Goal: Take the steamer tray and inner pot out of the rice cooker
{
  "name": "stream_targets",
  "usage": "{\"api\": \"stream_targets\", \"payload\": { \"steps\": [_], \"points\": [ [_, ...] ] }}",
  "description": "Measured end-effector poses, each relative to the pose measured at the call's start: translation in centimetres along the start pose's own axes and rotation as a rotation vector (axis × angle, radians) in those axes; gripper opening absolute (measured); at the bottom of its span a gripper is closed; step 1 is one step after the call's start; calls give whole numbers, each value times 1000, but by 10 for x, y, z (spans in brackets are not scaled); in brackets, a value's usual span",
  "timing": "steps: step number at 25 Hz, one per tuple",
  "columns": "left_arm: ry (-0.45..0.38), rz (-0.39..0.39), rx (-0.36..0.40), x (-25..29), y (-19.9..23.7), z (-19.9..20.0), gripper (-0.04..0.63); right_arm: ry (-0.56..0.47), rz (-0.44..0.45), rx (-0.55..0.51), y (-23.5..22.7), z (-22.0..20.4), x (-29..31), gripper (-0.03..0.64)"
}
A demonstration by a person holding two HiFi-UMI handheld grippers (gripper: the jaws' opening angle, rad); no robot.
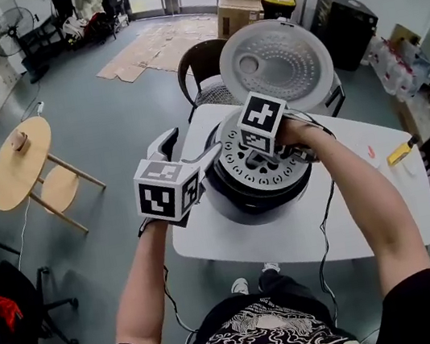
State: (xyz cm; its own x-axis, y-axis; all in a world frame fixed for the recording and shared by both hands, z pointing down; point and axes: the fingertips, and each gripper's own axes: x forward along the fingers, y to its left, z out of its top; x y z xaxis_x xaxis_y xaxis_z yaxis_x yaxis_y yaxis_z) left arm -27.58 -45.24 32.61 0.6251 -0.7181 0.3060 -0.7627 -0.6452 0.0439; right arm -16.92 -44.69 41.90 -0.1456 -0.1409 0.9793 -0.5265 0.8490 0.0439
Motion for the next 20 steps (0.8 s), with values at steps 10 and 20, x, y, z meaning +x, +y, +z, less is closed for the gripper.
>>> {"api": "stream_targets", "payload": {
  "steps": [10, 20],
  "points": [
    [-46, -68, 36, 1, -38, 29, 396, -4, -51, 72, -1, -38, -47, 293],
    [-67, -190, 78, 53, -153, 43, 396, -40, -102, 208, -24, -157, -81, 293]
  ]
}}
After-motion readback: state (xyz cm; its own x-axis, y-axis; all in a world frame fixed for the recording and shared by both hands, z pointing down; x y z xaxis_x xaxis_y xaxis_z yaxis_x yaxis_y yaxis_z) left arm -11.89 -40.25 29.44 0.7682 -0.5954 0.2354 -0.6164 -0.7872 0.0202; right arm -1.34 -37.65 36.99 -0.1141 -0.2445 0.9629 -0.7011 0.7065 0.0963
